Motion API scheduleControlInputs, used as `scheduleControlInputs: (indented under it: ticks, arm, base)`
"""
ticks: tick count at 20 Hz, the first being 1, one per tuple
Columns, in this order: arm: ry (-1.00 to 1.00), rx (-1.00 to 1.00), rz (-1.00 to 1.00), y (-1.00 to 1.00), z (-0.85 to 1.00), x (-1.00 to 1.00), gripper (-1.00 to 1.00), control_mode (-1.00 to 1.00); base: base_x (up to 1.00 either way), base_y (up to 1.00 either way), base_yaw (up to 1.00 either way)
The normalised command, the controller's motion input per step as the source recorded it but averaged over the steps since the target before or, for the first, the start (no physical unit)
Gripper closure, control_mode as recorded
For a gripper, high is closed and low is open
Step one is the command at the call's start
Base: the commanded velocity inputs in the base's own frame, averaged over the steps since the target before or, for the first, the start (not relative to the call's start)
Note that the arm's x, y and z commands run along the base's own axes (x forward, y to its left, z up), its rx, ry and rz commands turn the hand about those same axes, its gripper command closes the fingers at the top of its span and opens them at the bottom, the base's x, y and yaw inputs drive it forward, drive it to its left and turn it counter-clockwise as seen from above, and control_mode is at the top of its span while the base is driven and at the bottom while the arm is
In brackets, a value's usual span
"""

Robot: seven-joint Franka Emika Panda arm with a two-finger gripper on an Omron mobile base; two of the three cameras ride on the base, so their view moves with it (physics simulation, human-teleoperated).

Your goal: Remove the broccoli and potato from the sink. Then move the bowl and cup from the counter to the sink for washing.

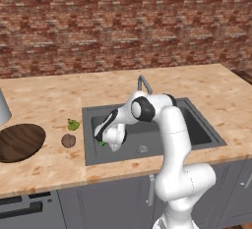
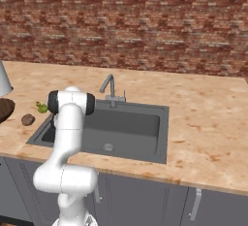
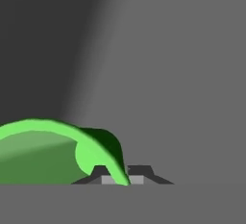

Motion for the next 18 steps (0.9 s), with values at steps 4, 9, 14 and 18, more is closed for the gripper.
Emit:
scheduleControlInputs:
  ticks: [4,9,14,18]
  arm:
    - [0.09,-0.09,0.04,0.01,0.00,0.15,1.00,-1.00]
    - [0.11,-0.06,0.03,0.01,-0.04,0.15,1.00,-1.00]
    - [0.13,-0.06,0.00,0.07,-0.02,0.22,1.00,-1.00]
    - [0.11,-0.06,0.00,0.09,-0.03,0.22,1.00,-1.00]
  base:
    - [0.00,0.00,0.00]
    - [0.00,0.00,0.00]
    - [0.00,0.00,0.00]
    - [0.00,0.00,0.00]
